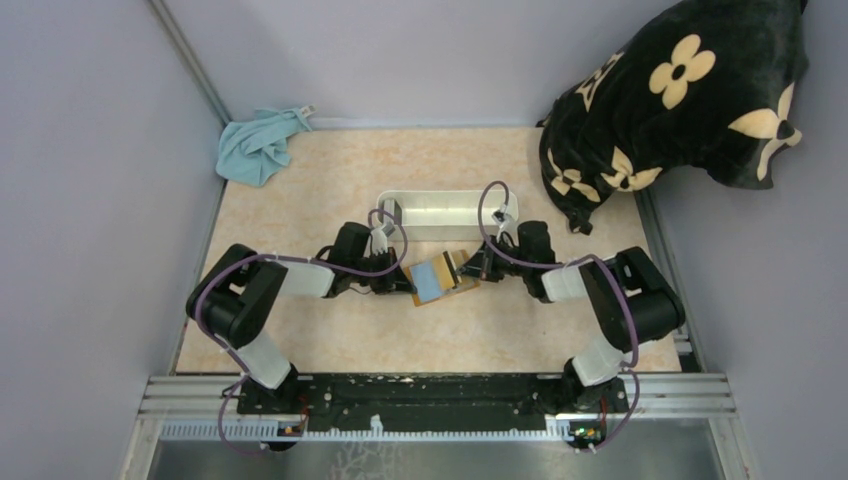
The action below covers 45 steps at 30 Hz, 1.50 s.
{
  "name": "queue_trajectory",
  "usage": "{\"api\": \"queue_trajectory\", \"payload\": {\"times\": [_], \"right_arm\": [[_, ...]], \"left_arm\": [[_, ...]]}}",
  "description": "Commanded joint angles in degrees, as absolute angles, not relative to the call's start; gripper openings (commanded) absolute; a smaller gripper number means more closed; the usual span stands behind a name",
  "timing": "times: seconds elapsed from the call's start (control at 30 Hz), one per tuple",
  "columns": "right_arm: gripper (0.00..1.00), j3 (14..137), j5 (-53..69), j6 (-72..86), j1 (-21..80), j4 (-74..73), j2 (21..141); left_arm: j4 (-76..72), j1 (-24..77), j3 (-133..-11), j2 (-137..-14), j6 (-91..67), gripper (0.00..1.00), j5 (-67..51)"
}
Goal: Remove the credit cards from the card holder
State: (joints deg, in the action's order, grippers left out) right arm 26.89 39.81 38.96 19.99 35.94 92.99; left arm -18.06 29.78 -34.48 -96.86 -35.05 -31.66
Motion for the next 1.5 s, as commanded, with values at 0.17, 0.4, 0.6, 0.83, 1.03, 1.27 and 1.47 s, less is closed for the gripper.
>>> {"api": "queue_trajectory", "payload": {"times": [0.17,0.4,0.6,0.83,1.03,1.27,1.47], "right_arm": [[0.0,26.58,36.4,32.91,19.16,29.32,85.28],[0.0,25.07,35.55,32.2,18.42,26.14,78.43],[0.0,26.01,36.43,32.18,18.37,24.1,74.84],[0.0,25.48,41.41,38.45,18.36,30.62,73.66],[0.0,24.04,46.38,48.85,18.35,44.75,75.41],[0.0,22.07,50.36,65.81,18.78,69.47,81.23],[0.0,22.22,50.38,73.69,21.83,82.97,86.57]], "left_arm": [[-9.46,29.91,-32.58,-96.96,-31.74,0.25,-21.31],[-5.9,30.04,-32.76,-87.36,-28.65,0.67,-17.07],[-5.81,30.03,-32.97,-82.64,-28.12,0.73,-16.8],[-6.74,30.02,-32.14,-78.94,-28.93,0.68,-17.27],[-7.03,30.03,-32.21,-71.16,-28.32,0.86,-16.33],[-12.46,30.01,-30.87,-64.98,-28.95,0.79,-19.32],[-20.58,30.02,-29.37,-64.64,-29.4,0.68,-24.82]]}}
